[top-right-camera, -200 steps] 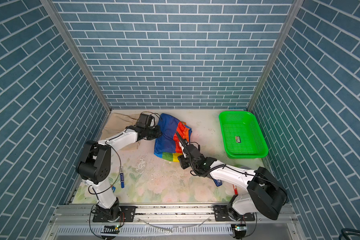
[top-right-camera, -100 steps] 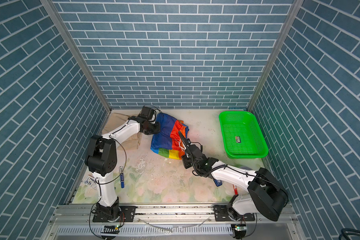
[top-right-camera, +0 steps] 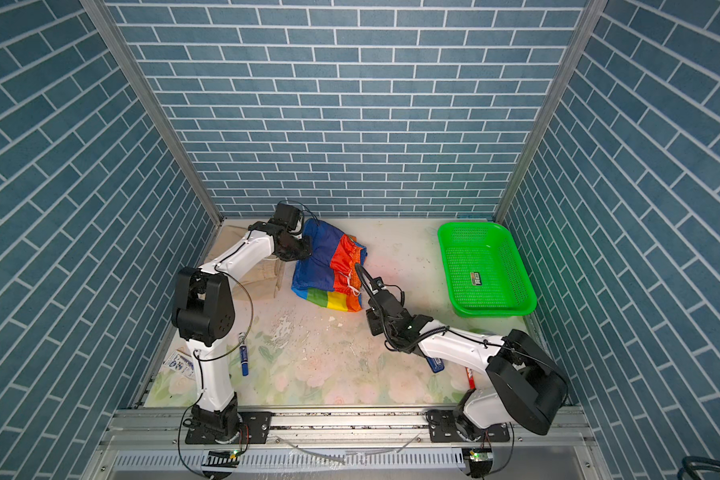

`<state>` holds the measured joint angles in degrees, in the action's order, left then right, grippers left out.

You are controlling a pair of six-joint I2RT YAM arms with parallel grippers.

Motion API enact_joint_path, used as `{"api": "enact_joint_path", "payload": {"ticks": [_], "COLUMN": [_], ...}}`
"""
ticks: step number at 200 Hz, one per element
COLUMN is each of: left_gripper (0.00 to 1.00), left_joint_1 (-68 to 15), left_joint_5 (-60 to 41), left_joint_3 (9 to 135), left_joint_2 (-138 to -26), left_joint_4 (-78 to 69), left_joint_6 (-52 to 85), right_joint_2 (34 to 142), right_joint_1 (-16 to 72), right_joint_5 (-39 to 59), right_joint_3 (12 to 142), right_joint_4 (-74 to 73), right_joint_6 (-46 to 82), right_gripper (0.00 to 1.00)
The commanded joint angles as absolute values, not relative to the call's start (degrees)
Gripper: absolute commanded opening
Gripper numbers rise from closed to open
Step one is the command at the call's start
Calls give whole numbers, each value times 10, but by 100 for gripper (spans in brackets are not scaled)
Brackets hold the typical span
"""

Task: Fold and stack the shorts
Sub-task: 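Carry the rainbow shorts with the left gripper toward the beige shorts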

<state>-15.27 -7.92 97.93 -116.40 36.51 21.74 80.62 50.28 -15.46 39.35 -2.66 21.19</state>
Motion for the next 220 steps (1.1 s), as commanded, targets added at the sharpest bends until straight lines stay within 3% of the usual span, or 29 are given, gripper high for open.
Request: {"api": "enact_joint_path", "payload": {"ticks": [1, 220], "left_gripper": [0, 0], "left_joint_1": [-146, -99], "left_joint_5": [-62, 24], "left_joint_3": [1005, 1240], "left_joint_2": [-1174, -1243], "left_joint_4": [390, 558], "left_joint_6": [204, 132], "right_joint_2": [811, 813], "right_joint_1": [501, 497], "right_joint_5": [-177, -218], "right_joint_3": [398, 373], "right_joint_4": [-43, -59], "right_joint_6": [219, 215], "right_gripper": [49, 48]}}
